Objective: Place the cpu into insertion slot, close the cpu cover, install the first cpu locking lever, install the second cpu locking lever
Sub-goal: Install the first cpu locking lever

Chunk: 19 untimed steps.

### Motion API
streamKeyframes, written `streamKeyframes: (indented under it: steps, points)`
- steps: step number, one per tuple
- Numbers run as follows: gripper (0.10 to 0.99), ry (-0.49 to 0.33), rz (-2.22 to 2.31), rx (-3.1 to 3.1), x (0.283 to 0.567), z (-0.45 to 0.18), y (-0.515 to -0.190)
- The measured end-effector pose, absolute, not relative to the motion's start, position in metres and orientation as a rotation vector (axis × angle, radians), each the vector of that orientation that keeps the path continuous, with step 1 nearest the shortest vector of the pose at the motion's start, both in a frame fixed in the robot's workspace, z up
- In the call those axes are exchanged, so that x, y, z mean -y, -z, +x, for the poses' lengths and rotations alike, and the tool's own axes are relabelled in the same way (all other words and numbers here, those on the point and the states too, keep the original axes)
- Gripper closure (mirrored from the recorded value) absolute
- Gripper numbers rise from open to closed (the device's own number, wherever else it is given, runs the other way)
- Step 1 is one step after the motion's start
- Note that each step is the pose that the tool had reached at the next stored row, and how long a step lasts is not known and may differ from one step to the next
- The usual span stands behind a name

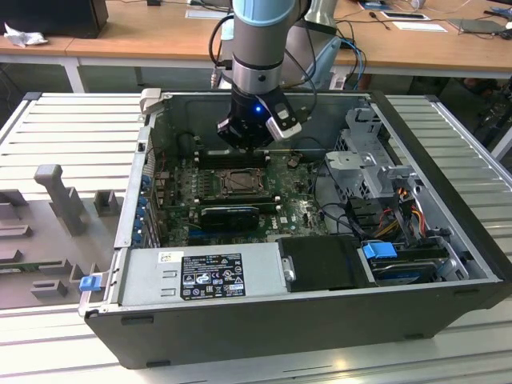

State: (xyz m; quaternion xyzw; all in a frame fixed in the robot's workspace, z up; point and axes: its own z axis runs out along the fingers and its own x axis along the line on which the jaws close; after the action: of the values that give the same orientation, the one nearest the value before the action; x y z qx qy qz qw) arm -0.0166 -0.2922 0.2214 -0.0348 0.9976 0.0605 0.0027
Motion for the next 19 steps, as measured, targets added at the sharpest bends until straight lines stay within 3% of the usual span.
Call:
streamKeyframes:
  steps: [19]
  points:
    - [0.98, -0.19, -0.109, -3.129, 0.2928, -0.0158, -0.2278]
